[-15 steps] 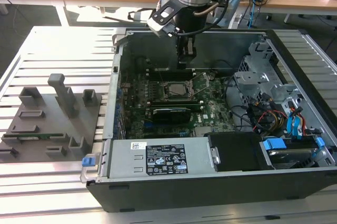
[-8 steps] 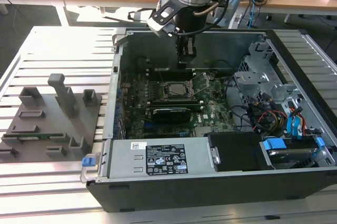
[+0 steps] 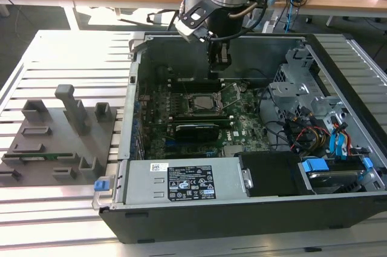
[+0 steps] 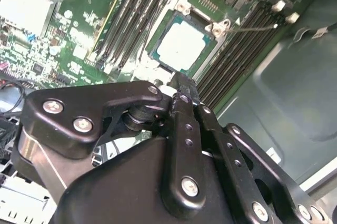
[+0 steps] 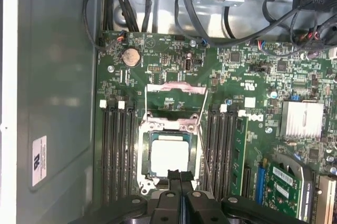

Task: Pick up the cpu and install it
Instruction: 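Close the cpu cover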

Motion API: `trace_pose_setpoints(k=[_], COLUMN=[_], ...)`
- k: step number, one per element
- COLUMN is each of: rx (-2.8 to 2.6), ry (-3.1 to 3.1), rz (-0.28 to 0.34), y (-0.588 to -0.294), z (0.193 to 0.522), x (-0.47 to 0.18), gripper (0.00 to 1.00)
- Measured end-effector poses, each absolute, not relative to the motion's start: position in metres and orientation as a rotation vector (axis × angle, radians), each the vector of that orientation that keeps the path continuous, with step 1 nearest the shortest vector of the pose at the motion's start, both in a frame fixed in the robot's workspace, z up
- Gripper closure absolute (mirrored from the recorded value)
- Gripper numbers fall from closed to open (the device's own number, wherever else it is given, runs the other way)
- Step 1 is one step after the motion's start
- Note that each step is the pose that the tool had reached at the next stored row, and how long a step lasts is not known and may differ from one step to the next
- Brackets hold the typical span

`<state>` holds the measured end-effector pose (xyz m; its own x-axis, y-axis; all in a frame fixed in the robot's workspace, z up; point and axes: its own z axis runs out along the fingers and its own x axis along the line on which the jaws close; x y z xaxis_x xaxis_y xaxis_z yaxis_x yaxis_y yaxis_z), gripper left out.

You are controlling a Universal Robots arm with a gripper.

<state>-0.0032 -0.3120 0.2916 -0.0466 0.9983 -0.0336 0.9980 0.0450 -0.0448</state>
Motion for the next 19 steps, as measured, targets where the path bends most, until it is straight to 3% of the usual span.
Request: trace_pose_setpoints(k=[19], rx=[-2.164], ry=[-2.266], rz=[0.089], y=[-0.312], z=[0.29], x=[0.054], gripper=[0.89])
